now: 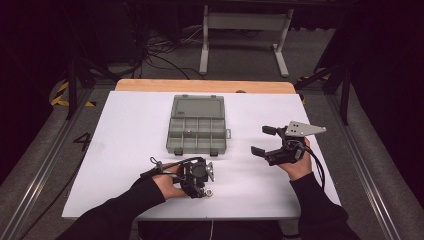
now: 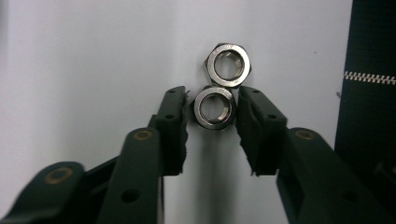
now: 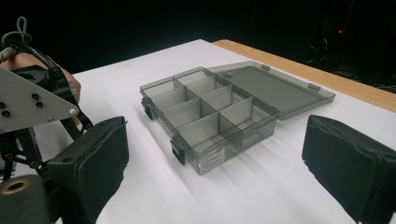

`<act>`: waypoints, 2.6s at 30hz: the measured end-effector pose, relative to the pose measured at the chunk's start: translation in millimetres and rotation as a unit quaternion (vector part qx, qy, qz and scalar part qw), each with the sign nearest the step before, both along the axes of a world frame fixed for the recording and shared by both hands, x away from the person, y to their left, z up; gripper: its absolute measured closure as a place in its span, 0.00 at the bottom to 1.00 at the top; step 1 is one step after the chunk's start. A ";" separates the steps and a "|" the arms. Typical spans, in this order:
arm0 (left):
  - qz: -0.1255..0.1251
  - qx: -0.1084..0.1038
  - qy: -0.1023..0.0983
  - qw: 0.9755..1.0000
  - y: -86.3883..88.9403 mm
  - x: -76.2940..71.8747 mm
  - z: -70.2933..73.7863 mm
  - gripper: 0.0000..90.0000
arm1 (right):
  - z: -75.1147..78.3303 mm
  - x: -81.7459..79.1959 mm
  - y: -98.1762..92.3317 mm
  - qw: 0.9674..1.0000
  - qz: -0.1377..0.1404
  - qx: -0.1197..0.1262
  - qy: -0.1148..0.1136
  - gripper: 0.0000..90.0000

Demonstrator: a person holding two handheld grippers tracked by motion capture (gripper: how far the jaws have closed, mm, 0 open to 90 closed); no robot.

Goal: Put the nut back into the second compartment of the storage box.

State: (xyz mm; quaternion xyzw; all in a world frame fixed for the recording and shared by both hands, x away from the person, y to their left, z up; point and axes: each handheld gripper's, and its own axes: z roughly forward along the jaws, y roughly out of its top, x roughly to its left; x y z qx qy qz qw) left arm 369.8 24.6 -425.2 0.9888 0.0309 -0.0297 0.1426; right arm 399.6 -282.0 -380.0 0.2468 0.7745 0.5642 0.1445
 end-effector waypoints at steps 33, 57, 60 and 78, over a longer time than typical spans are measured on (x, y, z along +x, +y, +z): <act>0.024 -0.031 -0.015 0.999 13.6 25.4 63.0 0.78 | -0.8 0.4 1.0 1.000 0.002 -0.002 0.001 0.09; 0.111 -0.062 -0.049 0.991 34.0 94.5 95.4 0.78 | -1.2 0.8 0.4 1.000 0.000 -0.005 0.001 0.09; 0.124 -0.065 -0.053 0.989 34.8 105.0 96.1 0.78 | -1.4 0.9 0.6 1.000 0.001 -0.004 0.002 0.09; 0.193 -0.072 -0.070 0.976 41.8 149.8 92.9 0.78 | -1.7 1.0 0.5 1.000 0.002 -0.005 0.001 0.09</act>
